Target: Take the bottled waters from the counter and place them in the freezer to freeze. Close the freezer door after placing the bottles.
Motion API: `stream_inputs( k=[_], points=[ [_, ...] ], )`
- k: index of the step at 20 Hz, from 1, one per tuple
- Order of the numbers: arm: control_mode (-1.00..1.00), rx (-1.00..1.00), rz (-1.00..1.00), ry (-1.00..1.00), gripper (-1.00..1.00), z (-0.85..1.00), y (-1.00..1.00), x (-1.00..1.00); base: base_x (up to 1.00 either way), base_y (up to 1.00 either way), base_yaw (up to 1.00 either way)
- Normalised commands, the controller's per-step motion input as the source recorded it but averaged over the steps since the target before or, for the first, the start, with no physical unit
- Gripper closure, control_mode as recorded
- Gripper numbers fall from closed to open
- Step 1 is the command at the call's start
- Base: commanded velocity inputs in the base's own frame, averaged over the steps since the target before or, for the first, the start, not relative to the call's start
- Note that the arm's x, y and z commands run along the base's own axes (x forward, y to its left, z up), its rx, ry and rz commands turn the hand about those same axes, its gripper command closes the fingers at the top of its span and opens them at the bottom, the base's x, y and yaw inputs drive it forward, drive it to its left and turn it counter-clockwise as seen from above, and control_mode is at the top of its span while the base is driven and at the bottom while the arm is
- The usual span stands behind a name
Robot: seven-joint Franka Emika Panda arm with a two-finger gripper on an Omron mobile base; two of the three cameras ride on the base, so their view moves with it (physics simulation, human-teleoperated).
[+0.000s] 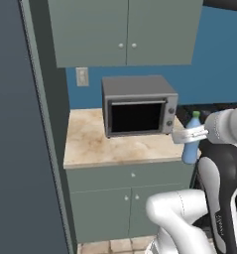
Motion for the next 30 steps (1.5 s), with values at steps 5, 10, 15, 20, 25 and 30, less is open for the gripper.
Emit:
stream_inputs(
  k=[5, 10, 15, 20, 25, 30],
  points=[
    [1.00, 0.00, 0.00, 0.00, 1.00, 0.00, 0.00, 0.00, -0.44, 0.68, 0.06],
    [1.00, 0.00, 0.00, 0.00, 1.00, 0.00, 0.00, 0.00, -0.04, 1.00, 0.29],
    [1.00, 0.00, 0.00, 0.00, 1.00, 0.00, 0.00, 0.00, -0.01, 1.00, 0.25],
    [1.00, 0.00, 0.00, 0.00, 1.00, 0.00, 0.00, 0.00, -0.01, 0.97, 0.17],
    [1.00, 0.00, 0.00, 0.00, 1.00, 0.00, 0.00, 0.00, 0.00, 0.46, 0.00],
    [1.00, 0.00, 0.00, 0.00, 1.00, 0.00, 0.00, 0.00, 0.00, 0.34, -0.04]
  ],
)
